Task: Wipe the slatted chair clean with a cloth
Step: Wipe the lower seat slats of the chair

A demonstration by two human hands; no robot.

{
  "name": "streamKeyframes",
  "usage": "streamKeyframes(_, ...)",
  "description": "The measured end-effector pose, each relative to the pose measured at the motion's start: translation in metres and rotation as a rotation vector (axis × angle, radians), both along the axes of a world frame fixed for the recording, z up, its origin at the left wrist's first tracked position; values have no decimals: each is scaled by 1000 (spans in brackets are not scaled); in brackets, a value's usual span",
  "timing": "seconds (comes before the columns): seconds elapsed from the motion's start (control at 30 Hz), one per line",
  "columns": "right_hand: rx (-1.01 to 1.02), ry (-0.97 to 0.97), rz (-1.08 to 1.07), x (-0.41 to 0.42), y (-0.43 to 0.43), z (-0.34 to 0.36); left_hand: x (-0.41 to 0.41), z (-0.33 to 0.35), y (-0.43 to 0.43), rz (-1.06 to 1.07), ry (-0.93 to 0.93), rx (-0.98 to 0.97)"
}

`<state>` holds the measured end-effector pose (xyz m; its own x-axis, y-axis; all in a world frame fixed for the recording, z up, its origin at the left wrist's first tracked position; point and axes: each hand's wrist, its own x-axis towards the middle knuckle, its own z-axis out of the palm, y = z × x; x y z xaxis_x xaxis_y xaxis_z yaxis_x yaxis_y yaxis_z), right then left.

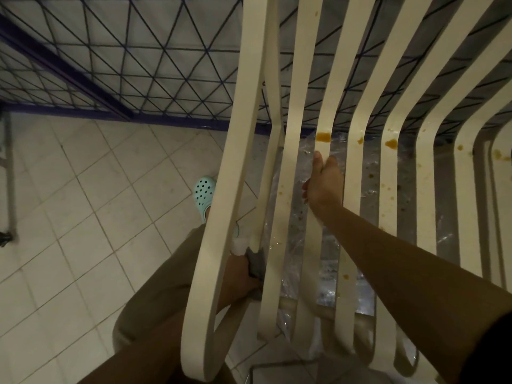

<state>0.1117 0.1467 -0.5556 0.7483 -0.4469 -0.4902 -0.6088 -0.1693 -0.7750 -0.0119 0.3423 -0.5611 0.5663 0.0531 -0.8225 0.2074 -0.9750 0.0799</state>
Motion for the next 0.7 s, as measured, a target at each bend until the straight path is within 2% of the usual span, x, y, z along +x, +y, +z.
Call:
streamKeyframes(0.37, 0, -9, -5, 1, -3, -5, 17, -15, -2, 58, -45, -186)
streamKeyframes(0.7, 2, 16, 10, 1, -6, -10, 76, -13, -20, -24, -94, -205)
